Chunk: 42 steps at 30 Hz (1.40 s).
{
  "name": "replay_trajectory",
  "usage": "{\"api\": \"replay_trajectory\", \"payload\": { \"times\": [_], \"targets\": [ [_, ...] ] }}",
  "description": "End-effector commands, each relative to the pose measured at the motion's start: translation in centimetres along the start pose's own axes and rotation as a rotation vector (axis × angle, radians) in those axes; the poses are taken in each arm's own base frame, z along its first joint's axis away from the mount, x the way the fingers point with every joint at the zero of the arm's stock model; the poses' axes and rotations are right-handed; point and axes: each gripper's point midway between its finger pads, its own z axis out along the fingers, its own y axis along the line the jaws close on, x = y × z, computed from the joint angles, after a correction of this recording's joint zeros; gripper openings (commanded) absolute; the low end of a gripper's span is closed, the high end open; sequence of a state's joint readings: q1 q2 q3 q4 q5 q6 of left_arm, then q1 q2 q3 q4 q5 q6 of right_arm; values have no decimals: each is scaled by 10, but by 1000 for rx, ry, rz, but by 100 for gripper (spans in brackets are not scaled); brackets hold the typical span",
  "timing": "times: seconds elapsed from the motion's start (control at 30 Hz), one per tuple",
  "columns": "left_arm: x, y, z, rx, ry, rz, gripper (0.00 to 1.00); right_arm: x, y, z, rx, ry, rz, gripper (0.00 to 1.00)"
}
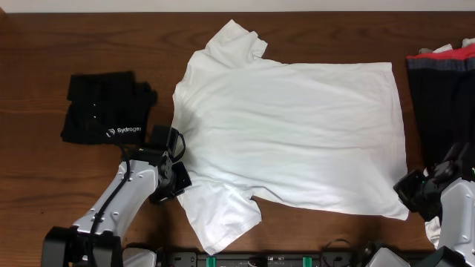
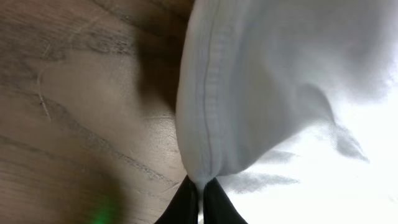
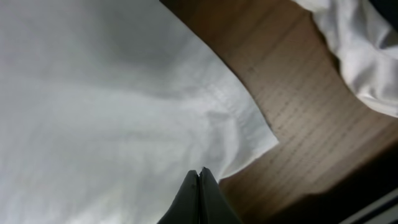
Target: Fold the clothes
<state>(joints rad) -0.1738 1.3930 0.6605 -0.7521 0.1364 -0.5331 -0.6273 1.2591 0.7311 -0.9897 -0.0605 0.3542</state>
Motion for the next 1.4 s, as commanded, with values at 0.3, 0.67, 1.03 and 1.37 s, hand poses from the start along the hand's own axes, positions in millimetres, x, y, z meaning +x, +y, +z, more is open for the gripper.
{"api": "replay_trajectory", "payload": {
  "times": [0.3,0.67,1.03,1.37],
  "targets": [
    [-1,-2,-4,13,-3,39,33,16,-3,10,-23,53,47,57],
    [-2,-2,-4,13,-4,39,35,43,-21,44,35,90,118,49],
    [-4,-4,-4,19,-13,40,36,32,-30,49,85,23,151,29],
    [-3,-3,-4,19,-12,40,36,30,-26,47,63,27,122,1]
  ]
}}
